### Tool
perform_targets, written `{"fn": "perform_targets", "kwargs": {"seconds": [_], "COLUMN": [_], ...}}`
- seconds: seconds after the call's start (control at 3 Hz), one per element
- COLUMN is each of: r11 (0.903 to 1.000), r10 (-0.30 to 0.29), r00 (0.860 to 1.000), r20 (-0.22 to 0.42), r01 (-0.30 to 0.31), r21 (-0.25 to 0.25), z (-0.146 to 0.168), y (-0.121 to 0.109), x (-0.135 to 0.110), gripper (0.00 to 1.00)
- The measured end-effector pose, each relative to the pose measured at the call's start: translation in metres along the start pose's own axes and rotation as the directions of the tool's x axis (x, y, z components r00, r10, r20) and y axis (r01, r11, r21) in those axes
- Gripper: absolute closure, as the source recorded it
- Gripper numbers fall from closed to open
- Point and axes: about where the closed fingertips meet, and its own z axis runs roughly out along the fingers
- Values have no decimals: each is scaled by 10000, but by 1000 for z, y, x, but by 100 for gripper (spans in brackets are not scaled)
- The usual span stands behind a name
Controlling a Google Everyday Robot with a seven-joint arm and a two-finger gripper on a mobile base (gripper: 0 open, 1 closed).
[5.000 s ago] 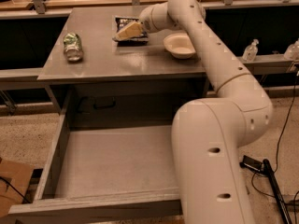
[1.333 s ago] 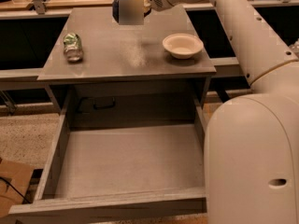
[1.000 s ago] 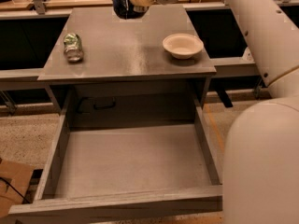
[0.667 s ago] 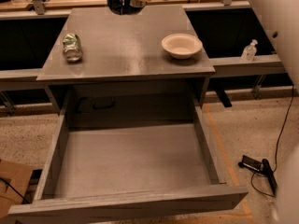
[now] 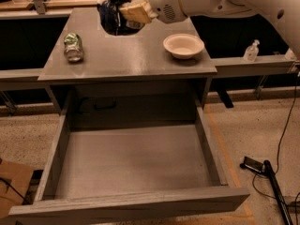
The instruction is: Place blue chip bag into top drawer
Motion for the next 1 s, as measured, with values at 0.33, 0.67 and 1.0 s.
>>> {"fn": "perform_targets", "kwargs": {"seconds": [0.33,0.67,1.0], "r11": [9992,9935,9893], "r10": [-282,-817,-887], "r00": [9996,9965,9960], "r20": [-40,-148,-134], "r01": [281,803,865], "r21": [-292,-813,-1174], "z": [4,2,-4], "y": [-1,21,56], "x": [-7,-17,-27], "gripper": [100,100,100]}}
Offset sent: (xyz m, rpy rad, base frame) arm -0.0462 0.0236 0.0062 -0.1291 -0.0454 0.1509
